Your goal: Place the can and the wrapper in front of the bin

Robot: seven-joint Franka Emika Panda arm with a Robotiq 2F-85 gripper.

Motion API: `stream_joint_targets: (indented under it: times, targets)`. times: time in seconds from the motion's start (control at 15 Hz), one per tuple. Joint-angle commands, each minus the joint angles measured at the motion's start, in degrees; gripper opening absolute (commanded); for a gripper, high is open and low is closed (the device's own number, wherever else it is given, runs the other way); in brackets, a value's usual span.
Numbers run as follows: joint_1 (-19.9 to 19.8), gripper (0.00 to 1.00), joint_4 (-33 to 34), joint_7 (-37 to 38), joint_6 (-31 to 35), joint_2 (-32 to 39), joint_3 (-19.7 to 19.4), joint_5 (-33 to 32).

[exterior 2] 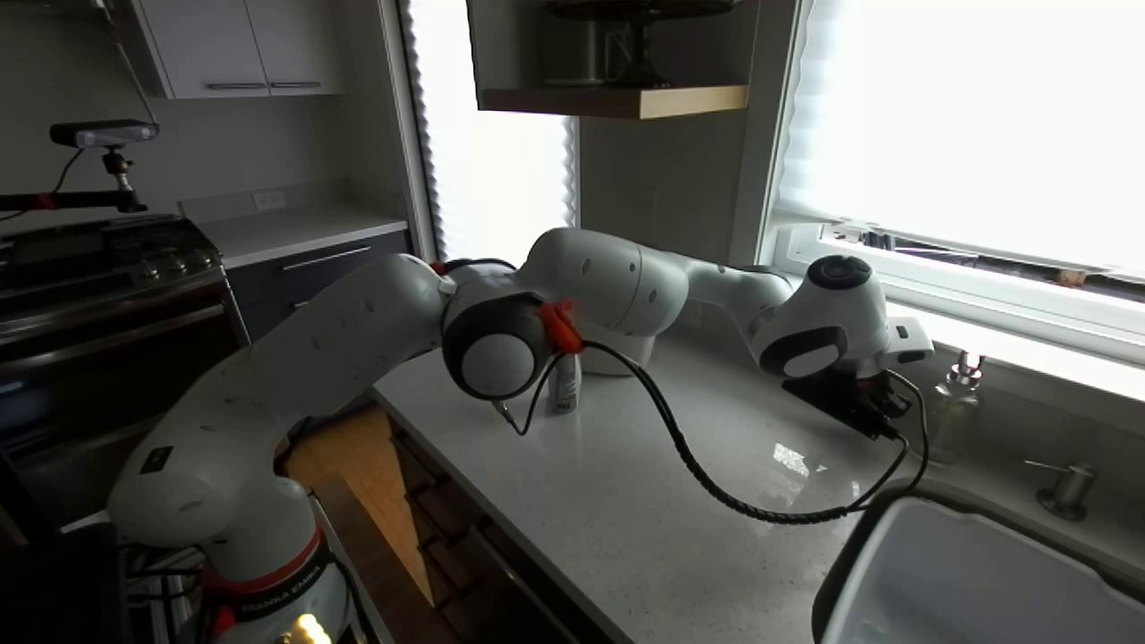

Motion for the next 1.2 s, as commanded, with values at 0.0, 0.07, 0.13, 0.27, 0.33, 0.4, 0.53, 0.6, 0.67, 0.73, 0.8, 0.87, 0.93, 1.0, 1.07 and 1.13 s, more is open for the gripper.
stream_joint_targets:
  times: [0.0,0.07,0.13,0.27,0.33,0.4,0.53,0.6,0.67,0.73,0.8,0.87,0.93,1.0,1.07,1.13]
  targets:
    - [0.7,0.0,2.1,2.7,-6.3,0.0,-2.7,-1.9]
    - [0.9,0.0,0.4,2.8,-9.7,-2.1,-4.1,-2.9]
    - [0.9,0.0,-0.4,2.4,-13.6,-3.7,-5.1,-3.8]
    - [-0.7,0.0,-2.4,-3.6,-21.5,-7.8,-4.6,-4.3]
    - [-2.2,0.0,-3.3,-7.9,-24.6,-9.9,-3.6,-3.5]
    - [-3.2,0.0,-3.3,-11.2,-28.1,-11.2,-3.4,-3.2]
    - [-5.2,0.0,-4.1,-18.1,-34.7,-14.7,-3.1,-2.5]
    - [-6.2,0.0,-4.2,-21.3,-38.1,-16.1,-3.1,-2.4]
    - [-7.1,0.0,-5.1,-24.6,-41.0,-17.7,-3.1,-2.3]
    - [-7.9,0.0,-5.7,-27.7,-43.9,-18.9,-3.3,-2.5]
    - [-8.5,0.0,-7.0,-30.7,-46.6,-20.7,-3.4,-2.6]
    - [-9.2,0.0,-8.5,-34.0,-48.5,-22.1,-3.4,-2.6]
    - [-9.5,0.0,-10.3,-37.1,-49.7,-23.5,-3.5,-2.9]
    - [-9.7,0.0,-13.1,-40.1,-50.5,-25.6,-3.2,-2.6]
    - [-9.7,0.0,-15.9,-43.0,-51.1,-27.4,-3.2,-2.7]
    - [-9.7,0.0,-19.2,-45.9,-51.3,-29.6,-3.1,-2.6]
